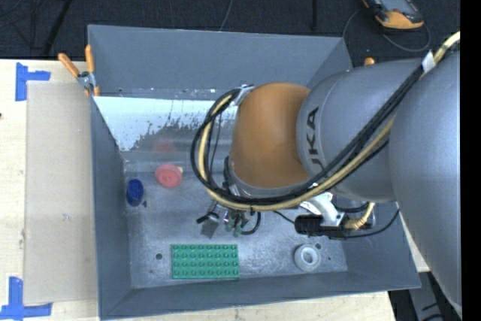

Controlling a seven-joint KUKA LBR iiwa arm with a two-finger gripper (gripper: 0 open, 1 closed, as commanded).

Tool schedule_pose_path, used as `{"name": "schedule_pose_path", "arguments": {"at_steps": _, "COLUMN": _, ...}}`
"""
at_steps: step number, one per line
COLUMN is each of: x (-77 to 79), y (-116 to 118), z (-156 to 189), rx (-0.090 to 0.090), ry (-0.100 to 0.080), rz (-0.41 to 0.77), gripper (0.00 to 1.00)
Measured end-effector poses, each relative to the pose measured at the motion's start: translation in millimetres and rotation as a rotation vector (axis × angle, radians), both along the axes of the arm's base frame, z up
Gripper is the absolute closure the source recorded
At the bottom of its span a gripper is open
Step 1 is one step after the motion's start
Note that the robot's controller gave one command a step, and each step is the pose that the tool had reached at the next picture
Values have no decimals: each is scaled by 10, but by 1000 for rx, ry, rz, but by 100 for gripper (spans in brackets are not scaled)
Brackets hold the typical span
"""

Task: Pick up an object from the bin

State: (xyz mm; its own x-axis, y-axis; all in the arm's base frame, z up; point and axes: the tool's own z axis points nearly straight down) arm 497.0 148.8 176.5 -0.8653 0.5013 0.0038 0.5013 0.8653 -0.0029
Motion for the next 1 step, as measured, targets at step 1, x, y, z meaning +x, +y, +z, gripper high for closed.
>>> {"name": "schedule_pose_path", "arguments": {"at_steps": 1, "x": 3, "y": -1, "z": 5, "rx": 0, "ry": -1, "rz": 1, "gripper": 0}}
